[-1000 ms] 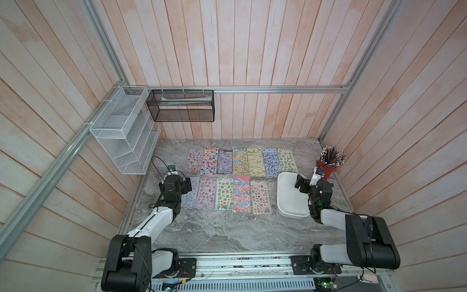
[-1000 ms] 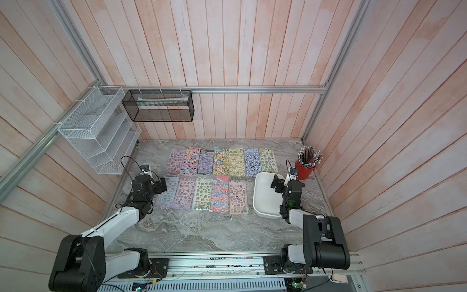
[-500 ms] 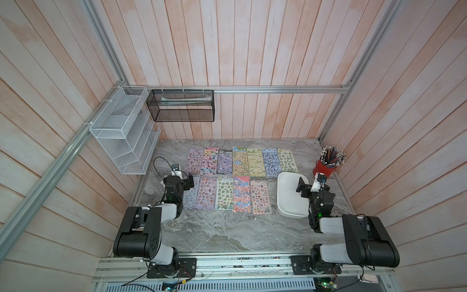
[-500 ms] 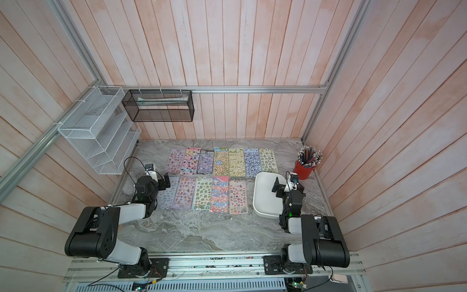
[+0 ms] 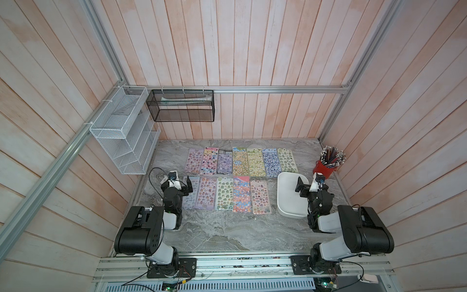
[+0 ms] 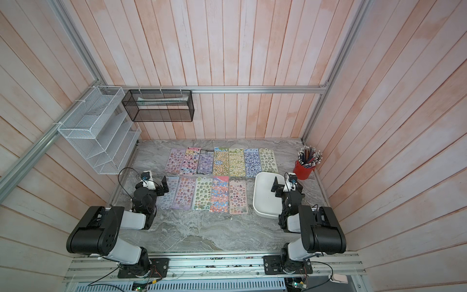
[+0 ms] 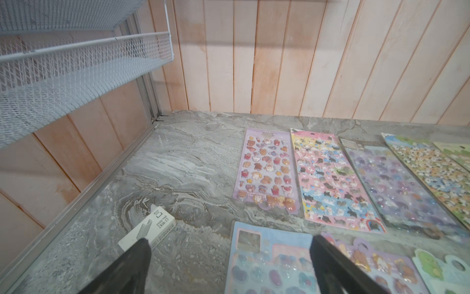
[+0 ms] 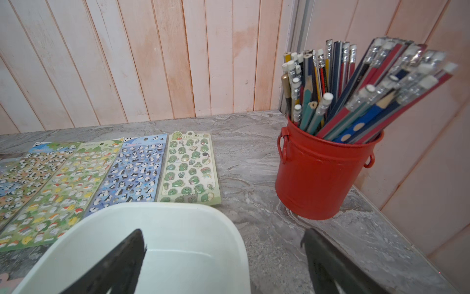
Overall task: Take the stickers out of the storage box
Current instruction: Reset both arms
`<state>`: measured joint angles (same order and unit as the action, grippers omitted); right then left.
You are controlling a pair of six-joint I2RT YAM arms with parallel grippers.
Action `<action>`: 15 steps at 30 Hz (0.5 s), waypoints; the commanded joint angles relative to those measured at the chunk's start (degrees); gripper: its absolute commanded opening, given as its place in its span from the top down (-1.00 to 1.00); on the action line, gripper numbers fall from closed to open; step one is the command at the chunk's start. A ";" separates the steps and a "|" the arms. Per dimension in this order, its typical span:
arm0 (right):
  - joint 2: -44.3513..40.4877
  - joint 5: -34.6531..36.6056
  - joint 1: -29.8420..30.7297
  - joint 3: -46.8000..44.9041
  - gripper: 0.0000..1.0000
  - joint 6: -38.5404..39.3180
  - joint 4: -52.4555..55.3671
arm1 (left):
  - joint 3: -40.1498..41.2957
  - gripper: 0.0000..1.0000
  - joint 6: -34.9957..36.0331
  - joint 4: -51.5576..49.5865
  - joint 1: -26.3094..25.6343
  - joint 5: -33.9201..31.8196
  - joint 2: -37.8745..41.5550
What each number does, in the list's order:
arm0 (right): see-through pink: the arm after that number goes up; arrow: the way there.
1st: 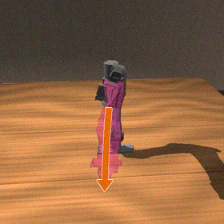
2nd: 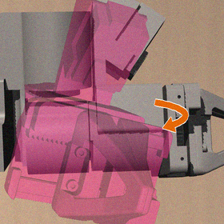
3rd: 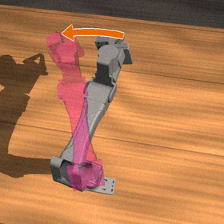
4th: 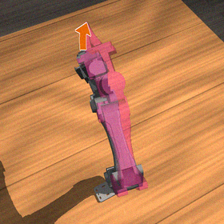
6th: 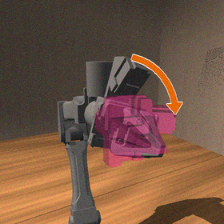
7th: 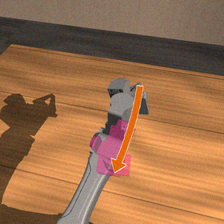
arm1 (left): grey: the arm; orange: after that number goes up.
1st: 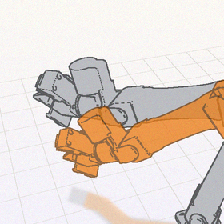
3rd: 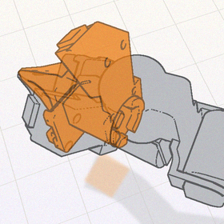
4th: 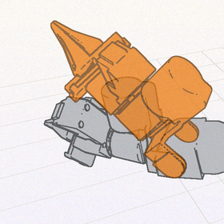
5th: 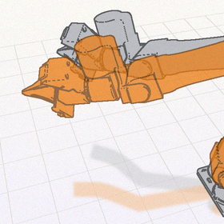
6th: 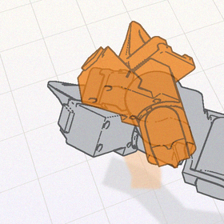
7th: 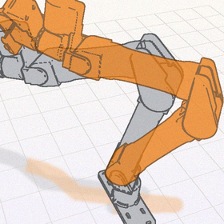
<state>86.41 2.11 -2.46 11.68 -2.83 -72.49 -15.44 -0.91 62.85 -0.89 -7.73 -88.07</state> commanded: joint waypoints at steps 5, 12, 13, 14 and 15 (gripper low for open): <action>0.40 -1.06 -0.25 2.55 -0.97 0.78 4.24 | -1.08 -1.00 -0.86 0.67 1.08 2.89 -0.26; 0.41 -0.92 0.01 2.64 -0.97 1.24 4.41 | -0.98 -1.00 -0.87 0.83 1.06 2.94 -0.29; 0.47 -0.95 0.06 2.73 -0.96 1.29 4.42 | -0.94 -1.00 -0.86 0.78 1.06 2.89 -0.27; 0.51 -0.90 0.00 2.71 -0.97 1.34 4.54 | -0.96 -1.00 -0.87 0.78 1.06 2.89 -0.31; 0.42 -0.97 0.08 2.70 -0.97 1.33 4.56 | -0.95 -1.00 -0.85 0.81 1.10 2.94 -0.27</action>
<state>86.46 1.43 -2.46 14.00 -2.26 -68.86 -15.70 -1.32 62.83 -0.01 -5.80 -88.07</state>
